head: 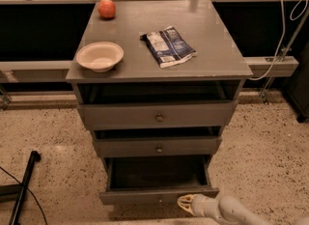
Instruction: Close bottom drawer
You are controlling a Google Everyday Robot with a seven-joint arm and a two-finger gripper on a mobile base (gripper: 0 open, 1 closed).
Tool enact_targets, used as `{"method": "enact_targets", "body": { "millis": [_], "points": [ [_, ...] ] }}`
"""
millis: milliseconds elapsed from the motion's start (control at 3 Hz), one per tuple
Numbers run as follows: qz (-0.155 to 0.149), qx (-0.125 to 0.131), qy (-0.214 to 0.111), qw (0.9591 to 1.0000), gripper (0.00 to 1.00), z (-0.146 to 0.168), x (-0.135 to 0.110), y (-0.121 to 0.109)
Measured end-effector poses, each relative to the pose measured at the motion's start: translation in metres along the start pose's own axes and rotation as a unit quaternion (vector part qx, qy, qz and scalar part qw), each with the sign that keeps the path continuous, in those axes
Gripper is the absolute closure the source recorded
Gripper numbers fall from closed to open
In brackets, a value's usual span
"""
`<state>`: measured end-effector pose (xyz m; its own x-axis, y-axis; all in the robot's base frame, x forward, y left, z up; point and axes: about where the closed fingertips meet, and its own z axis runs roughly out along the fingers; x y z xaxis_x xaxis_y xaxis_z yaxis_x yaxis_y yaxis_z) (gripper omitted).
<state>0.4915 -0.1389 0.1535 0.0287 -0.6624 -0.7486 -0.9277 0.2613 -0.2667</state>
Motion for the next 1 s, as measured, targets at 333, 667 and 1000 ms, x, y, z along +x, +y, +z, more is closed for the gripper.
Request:
{"method": "enact_targets", "body": {
  "millis": [333, 667, 1000],
  "points": [
    [-0.008, 0.024, -0.007, 0.9997, 1.0, 0.02, 0.013, -0.016],
    [-0.012, 0.033, -0.009, 0.9994, 1.0, 0.028, 0.015, -0.022],
    [-0.019, 0.049, -0.009, 0.9986, 1.0, 0.055, 0.019, -0.046]
  ]
}}
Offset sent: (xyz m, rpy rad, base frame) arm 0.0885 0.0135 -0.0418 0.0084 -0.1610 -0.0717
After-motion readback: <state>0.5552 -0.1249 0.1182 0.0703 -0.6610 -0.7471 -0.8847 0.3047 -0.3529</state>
